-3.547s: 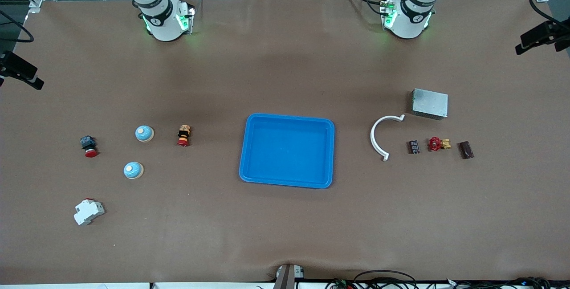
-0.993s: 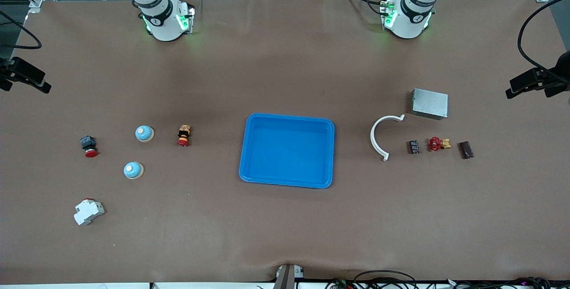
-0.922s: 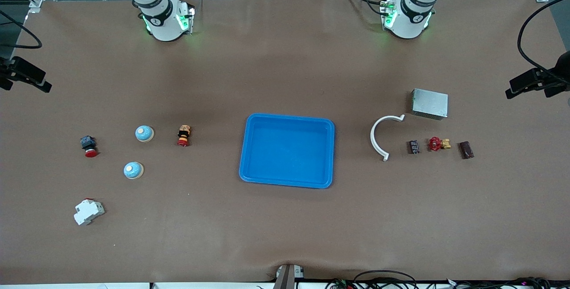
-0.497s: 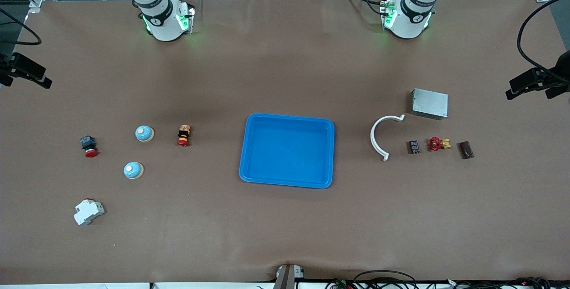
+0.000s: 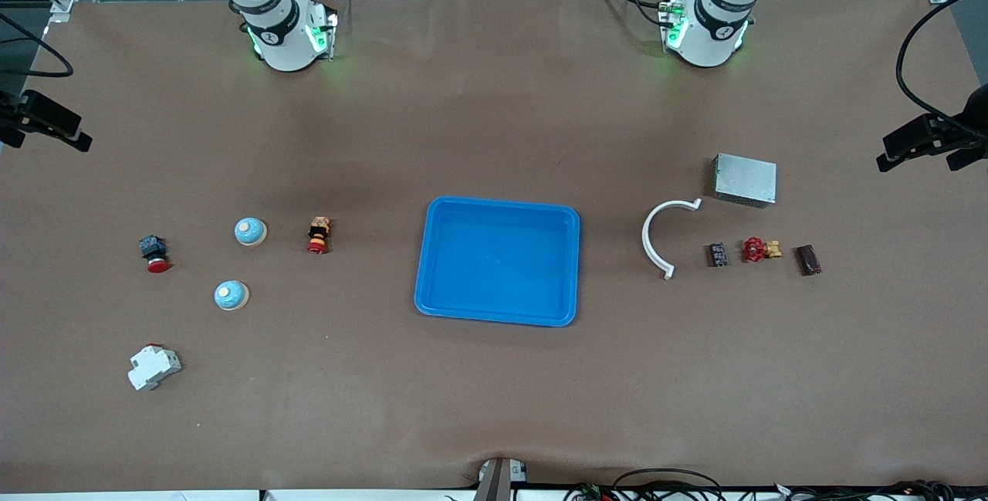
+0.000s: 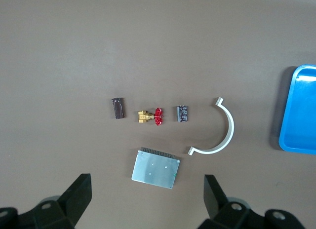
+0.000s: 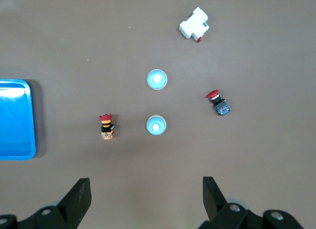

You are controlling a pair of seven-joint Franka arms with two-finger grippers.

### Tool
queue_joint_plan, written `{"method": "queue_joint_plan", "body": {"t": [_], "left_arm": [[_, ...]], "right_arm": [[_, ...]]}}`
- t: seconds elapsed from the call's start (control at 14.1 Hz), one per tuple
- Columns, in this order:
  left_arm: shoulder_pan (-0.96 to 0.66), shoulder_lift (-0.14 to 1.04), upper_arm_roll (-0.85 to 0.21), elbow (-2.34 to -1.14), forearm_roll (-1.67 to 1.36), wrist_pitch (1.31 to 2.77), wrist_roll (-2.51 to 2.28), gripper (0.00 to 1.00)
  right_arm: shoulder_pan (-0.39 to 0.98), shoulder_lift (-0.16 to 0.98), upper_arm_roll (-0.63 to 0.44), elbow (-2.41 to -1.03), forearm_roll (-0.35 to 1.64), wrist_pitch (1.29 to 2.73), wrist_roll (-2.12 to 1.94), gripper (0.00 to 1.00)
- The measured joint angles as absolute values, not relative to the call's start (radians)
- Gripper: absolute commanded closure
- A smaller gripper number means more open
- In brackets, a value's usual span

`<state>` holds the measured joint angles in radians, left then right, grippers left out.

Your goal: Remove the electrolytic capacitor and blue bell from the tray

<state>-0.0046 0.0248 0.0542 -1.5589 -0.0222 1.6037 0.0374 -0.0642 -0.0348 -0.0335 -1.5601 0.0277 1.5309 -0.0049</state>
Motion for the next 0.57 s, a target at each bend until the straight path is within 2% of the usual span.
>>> {"method": "queue_joint_plan", "body": {"t": [0.57], "left_arm": [[-0.009, 0.025, 0.052, -1.559, -0.022, 1.604, -0.06, 0.0]], "right_arm": [[-0.064, -0.037, -0.034, -1.557, 0.028, 1.53, -0.005, 0.0]]}}
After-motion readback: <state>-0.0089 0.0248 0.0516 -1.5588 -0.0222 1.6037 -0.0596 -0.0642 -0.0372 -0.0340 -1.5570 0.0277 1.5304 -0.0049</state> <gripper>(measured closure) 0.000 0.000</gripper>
